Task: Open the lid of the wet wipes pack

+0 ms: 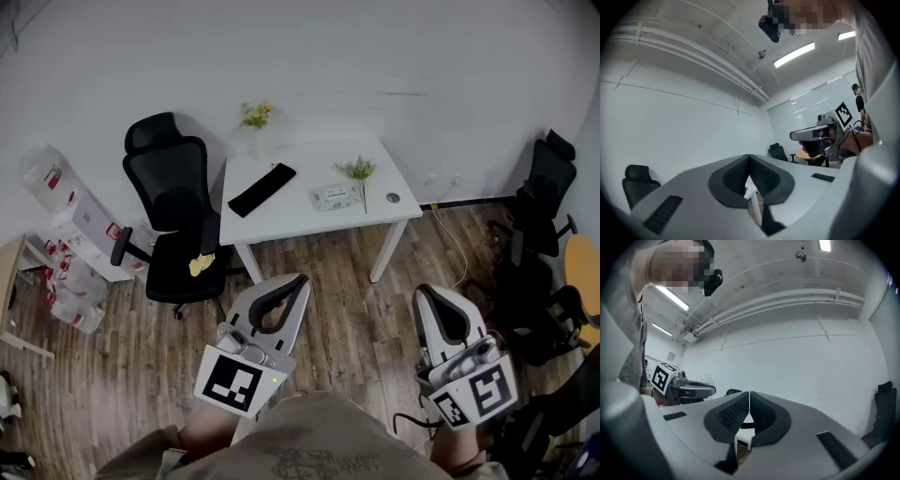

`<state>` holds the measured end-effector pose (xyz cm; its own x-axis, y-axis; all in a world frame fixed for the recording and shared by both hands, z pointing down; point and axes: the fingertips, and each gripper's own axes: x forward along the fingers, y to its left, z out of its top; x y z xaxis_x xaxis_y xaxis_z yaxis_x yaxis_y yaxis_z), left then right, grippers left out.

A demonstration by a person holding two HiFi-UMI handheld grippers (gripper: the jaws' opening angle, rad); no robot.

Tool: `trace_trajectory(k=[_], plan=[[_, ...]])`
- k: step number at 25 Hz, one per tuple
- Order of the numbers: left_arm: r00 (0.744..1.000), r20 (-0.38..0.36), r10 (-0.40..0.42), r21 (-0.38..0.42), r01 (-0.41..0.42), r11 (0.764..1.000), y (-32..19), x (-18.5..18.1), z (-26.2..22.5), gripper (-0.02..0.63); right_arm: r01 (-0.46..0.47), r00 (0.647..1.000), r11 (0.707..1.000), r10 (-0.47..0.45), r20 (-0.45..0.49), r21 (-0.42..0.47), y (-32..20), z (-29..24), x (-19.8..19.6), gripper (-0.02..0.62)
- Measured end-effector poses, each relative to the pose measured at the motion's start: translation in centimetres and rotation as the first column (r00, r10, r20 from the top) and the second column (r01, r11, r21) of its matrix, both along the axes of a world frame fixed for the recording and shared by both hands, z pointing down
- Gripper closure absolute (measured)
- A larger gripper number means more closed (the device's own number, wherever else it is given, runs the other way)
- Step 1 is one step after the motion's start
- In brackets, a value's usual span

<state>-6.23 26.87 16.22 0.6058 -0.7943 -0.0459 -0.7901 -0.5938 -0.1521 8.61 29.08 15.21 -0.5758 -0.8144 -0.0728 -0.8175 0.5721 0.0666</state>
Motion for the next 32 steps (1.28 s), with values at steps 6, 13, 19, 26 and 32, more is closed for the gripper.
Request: trace_trajectory(k=[6,13,19,26,32], plan=[[1.0,0.009,-0.007,-0.016,0.008,1.0,-0.4,0.6,0.4,0.589,0.014,0.999,1.0,-0.014,0.039,-0.003,-0.3,0.2,0.5,0.563],[0.999,0.025,-0.023,-0.025,0.024,0.999,-0.7,1.9,0.8,0.589,0.033,0.999,0.999,-0.032,0.035,-0.022,-0.8,1.2,1.6,0.563],[0.999,0.036,-0.041,-0.037,0.042,0.998,-1.2,3.5,1.6,0.589,0.057,0.998,0.998,-0.056,0.024,-0.034,-1.2,2.5,2.9,0.562],[0.995,0.033,-0.089,-0.049,0.091,0.995,-1.0,5.3,2.7,0.589,0.068,0.998,0.998,-0.067,0.017,-0.019,-1.6,3.7,5.2,0.561],[0.993,0.044,-0.111,-0.06,0.114,0.992,-1.6,6.5,3.8,0.589,0.059,0.994,0.998,-0.06,0.095,0.005,-2.3,3.9,7.8,0.531]])
